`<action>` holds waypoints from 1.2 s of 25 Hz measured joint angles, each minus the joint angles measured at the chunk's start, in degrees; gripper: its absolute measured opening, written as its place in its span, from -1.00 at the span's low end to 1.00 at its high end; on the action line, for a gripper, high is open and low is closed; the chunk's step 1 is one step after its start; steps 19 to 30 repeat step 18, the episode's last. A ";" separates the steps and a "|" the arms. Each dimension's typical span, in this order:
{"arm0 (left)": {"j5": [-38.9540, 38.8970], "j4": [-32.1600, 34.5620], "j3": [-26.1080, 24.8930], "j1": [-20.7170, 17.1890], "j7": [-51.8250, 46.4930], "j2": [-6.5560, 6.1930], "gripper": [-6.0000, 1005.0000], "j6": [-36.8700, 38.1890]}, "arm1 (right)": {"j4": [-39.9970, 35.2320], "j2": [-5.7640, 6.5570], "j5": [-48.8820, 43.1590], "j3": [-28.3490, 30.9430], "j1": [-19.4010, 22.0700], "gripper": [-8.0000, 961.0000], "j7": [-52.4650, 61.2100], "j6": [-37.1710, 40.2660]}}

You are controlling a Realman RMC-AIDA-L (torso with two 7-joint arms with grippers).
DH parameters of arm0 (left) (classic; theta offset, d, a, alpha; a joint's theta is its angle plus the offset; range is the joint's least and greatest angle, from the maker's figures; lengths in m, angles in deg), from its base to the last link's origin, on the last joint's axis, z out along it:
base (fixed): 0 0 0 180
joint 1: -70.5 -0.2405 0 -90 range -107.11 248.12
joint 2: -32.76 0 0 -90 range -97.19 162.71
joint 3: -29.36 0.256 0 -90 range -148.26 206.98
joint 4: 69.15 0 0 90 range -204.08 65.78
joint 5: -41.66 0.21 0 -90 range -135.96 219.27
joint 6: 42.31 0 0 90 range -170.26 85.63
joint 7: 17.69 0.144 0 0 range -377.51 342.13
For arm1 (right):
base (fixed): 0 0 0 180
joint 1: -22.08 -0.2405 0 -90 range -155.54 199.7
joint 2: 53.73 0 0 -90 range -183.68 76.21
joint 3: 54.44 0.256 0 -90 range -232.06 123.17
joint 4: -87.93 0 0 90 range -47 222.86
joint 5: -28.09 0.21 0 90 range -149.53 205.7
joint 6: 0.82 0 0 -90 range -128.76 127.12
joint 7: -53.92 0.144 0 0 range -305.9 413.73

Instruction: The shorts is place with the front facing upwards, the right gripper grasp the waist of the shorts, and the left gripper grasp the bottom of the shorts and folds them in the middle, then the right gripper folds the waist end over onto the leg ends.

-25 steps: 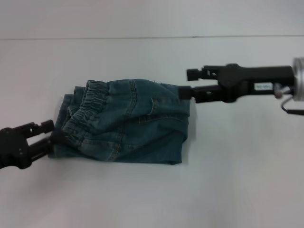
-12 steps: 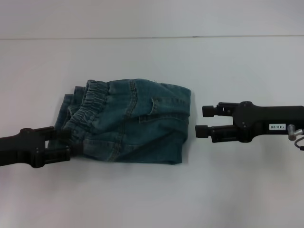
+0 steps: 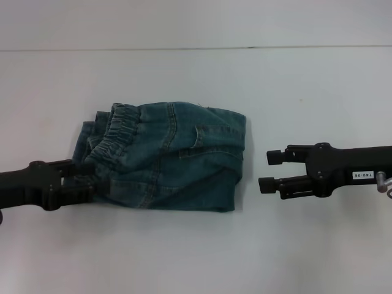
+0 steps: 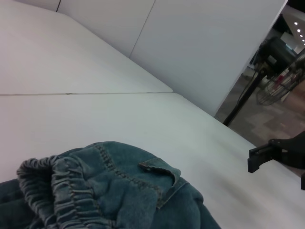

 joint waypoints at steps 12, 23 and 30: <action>-0.22 -0.21 -0.13 -0.15 -0.56 0.25 0.45 0.33 | -0.10 0.07 -1.35 -0.52 -1.18 0.87 0.27 0.06; -0.31 -0.21 -0.03 -0.15 -0.58 0.31 0.45 0.45 | -0.17 -0.05 -1.41 -0.51 -1.27 0.87 0.30 0.09; -0.31 -0.21 -0.03 -0.15 -0.58 0.31 0.45 0.45 | -0.17 -0.05 -1.41 -0.51 -1.27 0.87 0.30 0.09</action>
